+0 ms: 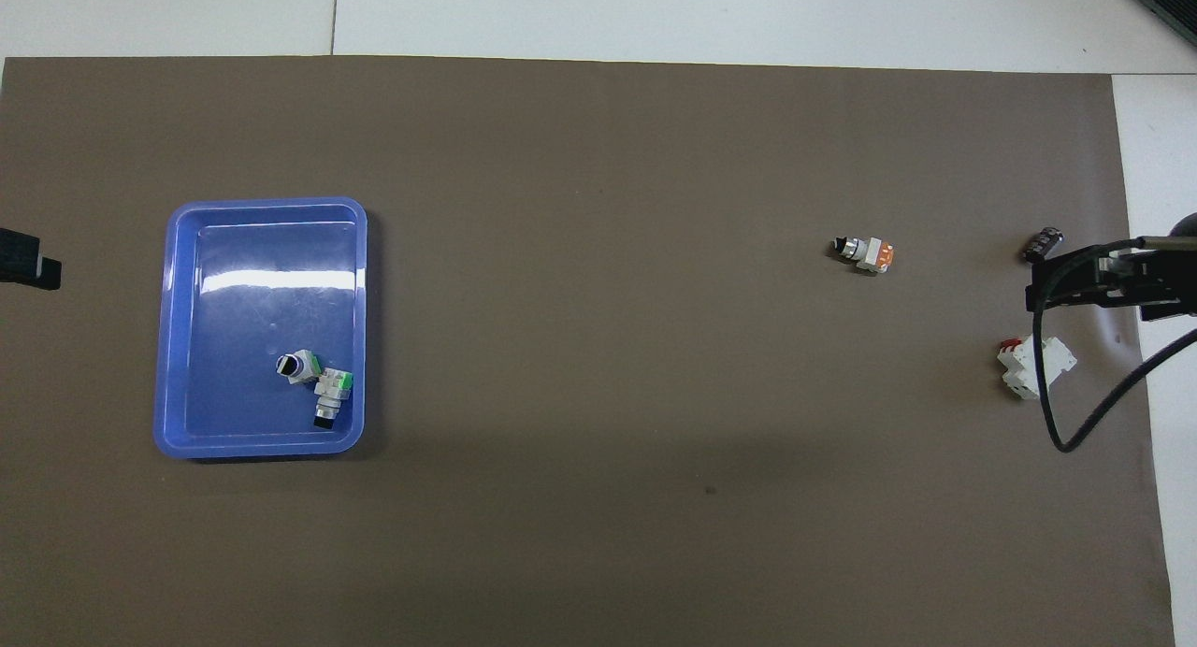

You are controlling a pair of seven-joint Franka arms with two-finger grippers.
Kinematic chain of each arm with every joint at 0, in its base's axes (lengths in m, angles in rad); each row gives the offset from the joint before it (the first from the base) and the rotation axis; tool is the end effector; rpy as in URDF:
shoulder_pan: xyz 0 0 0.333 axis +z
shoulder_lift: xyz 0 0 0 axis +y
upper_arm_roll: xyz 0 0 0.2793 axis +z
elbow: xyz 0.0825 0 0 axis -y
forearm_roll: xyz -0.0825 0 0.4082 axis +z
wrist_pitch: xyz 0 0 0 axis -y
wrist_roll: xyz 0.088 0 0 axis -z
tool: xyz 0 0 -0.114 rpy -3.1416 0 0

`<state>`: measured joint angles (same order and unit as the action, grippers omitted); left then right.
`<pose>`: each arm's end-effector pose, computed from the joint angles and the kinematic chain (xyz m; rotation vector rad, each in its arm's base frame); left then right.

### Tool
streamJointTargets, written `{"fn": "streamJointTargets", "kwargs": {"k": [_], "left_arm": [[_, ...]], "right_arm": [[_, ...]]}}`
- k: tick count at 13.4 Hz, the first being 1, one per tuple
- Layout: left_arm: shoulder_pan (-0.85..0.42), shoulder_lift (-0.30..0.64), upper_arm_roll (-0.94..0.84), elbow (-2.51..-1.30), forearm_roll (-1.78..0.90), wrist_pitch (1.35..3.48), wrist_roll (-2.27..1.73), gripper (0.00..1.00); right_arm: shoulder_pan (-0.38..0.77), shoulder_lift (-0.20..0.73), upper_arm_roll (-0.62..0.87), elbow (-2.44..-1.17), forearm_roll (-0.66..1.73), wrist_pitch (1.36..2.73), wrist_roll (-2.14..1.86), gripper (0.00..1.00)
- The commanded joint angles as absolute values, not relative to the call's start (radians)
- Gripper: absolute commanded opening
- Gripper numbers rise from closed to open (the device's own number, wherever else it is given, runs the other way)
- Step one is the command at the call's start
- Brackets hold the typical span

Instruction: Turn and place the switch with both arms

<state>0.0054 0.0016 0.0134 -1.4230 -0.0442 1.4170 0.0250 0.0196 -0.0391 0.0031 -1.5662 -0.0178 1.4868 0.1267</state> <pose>0.5619 0.0050 0.6387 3.0977 -0.0198 -0.0103 0.5590 0.0106 0.5981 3.1158 -0.1640 -0.0606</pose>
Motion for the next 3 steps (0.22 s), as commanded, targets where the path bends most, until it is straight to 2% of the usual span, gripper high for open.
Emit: {"fn": "streamJointTargets", "kwargs": {"k": [1,3], "left_arm": [[-0.002,-0.025,0.011,-1.451,-0.025,1.410,0.008,1.00],[0.000,-0.025,0.011,-1.451,-0.025,1.408,0.008,1.00]], "right_arm": [[0.012,-0.057,0.005,-1.583,-0.006,1.491,0.109,0.99],[0.012,-0.057,0.006,-1.583,-0.006,1.491,0.109,0.99]]}}
